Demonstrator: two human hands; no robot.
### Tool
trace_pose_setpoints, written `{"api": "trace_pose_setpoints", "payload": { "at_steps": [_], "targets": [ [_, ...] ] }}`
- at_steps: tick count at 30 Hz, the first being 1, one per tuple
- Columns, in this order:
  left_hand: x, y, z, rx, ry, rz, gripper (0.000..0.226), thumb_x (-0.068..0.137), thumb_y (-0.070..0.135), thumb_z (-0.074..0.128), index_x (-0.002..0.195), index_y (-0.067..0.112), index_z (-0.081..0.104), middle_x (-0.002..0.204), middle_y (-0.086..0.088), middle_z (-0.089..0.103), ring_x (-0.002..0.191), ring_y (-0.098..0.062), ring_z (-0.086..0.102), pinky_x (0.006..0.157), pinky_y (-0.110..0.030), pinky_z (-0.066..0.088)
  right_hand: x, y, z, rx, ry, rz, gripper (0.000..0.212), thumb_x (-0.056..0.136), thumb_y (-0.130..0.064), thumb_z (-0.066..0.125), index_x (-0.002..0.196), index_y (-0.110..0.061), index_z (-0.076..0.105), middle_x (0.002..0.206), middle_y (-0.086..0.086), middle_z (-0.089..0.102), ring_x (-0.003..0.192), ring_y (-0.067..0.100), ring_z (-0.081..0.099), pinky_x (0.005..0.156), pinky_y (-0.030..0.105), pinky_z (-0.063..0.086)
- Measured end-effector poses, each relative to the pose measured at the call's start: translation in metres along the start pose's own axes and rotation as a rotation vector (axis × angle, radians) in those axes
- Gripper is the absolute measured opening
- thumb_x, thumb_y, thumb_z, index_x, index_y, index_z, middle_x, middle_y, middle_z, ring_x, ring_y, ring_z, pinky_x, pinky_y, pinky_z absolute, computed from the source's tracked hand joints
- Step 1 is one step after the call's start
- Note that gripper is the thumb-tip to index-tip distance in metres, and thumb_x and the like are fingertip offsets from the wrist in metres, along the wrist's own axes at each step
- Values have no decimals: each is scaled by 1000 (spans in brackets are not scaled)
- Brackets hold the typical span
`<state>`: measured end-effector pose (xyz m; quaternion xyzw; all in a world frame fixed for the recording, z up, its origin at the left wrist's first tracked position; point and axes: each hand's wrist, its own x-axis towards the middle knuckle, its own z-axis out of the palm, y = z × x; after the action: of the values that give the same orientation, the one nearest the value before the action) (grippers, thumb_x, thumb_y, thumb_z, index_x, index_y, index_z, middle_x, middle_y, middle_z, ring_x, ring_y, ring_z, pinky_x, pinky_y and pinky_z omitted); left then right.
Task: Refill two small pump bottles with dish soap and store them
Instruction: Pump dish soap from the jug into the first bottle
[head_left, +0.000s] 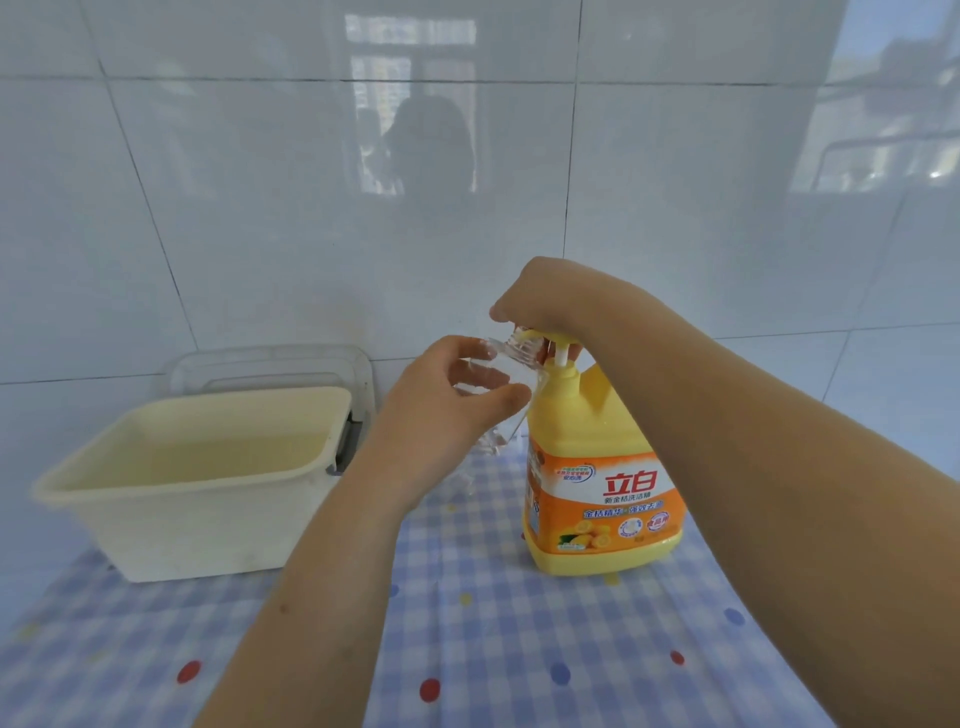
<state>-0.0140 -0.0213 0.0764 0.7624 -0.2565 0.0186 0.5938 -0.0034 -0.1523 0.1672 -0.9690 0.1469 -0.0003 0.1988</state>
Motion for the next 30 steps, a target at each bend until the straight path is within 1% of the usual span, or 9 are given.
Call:
{"api": "trace_pose_setpoints", "payload": {
  "at_steps": [2,6,10,14,16,19,21,24,30],
  "targets": [
    [-3,-2,3,-3,34,-3,32,77,26,76,102,30,57,96,12,71,88,-11,69,80,-47,57,-1,0,0,21,-12,14,33,103,-19,38,121,-1,59,69,6,51,65,21,59,50,25,48],
    [-6,-5,7,-3,65,6,28,77,26,76,99,30,59,95,12,71,86,-9,69,78,-46,58,-6,-1,-1,-27,-25,14,35,103,-23,39,118,-1,60,69,6,52,57,20,51,69,32,48],
    [-6,-7,6,4,52,2,28,77,26,77,98,31,59,94,13,71,86,-10,69,78,-48,58,1,2,5,-66,26,-17,27,101,-21,42,107,-4,62,71,6,54,56,18,49,57,27,44],
    [-7,-12,4,18,16,-22,28,77,27,78,97,33,59,94,14,72,89,-10,69,79,-49,57,8,8,14,-84,76,-76,33,99,-19,44,125,-3,58,113,9,63,93,21,60,76,29,44],
    [-6,-13,2,33,3,-37,28,76,27,78,97,33,60,95,13,72,91,-11,69,78,-49,57,11,9,16,-80,98,-82,33,99,-18,45,124,-3,59,124,11,60,90,20,56,74,28,40],
    [-3,-12,0,56,-17,-49,28,76,28,78,98,29,62,97,12,72,90,-13,69,80,-48,57,16,10,17,-82,120,-88,27,97,-18,47,116,-5,61,92,8,59,75,18,45,63,27,38],
    [-2,-11,0,74,-27,-49,29,76,30,77,102,28,64,98,12,72,90,-13,69,82,-47,57,20,12,19,-56,167,-72,15,93,-17,49,95,-13,63,72,3,47,62,17,43,53,25,35],
    [-4,-9,-1,80,-34,-52,31,77,32,76,106,28,65,98,13,71,90,-12,69,82,-46,57,23,16,19,92,295,-58,19,81,-16,52,66,-12,63,61,-1,61,54,20,54,52,24,44],
    [-9,2,3,53,3,-34,36,79,33,74,113,26,63,100,13,70,93,-12,68,80,-41,58,12,21,4,354,435,-67,28,78,-18,48,72,-8,73,55,-4,67,56,16,62,64,28,54]
  ]
}}
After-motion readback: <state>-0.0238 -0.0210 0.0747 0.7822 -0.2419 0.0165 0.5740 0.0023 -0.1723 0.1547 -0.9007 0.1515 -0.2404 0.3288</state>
